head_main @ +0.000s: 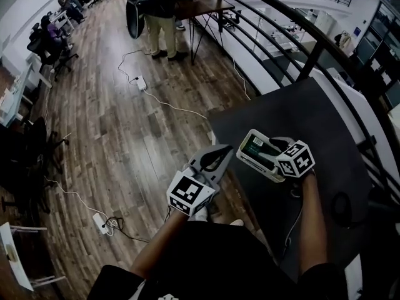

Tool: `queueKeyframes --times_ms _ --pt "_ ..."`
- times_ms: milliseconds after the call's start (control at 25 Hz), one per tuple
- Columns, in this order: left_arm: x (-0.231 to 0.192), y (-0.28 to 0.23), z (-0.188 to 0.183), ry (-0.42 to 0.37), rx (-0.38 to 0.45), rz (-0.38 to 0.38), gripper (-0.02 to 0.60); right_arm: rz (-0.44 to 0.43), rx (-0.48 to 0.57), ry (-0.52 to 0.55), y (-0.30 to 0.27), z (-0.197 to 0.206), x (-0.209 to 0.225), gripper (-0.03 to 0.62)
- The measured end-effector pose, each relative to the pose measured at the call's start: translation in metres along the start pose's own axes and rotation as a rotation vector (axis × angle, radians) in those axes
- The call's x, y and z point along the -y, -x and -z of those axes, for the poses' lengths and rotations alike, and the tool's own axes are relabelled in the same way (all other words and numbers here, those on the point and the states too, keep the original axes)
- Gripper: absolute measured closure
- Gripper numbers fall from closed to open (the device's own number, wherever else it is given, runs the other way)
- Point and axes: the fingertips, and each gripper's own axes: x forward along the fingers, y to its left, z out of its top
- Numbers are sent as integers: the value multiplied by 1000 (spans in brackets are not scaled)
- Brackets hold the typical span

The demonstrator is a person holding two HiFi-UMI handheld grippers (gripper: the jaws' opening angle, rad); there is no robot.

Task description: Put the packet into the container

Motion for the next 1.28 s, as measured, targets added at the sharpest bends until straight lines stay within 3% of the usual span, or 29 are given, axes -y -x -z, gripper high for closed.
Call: queueKeyframes --times_ms 120,240,480,880,1280 --pt "7 -12 -3 -3 5 40 575 32 135 -24 29 -11 -16 354" --pt "19 -24 -7 -16 4 92 575 100 265 0 59 -20 -32 458" --pt "40 -40 -9 -26 -3 162 575 238 447 36 110 -33 -58 589" --pt "89 -60 -13 -41 2 297 575 402 727 -24 181 -40 -86 589" --pt "124 -67 -16 -47 10 360 575 449 789 -65 201 -27 -103 589"
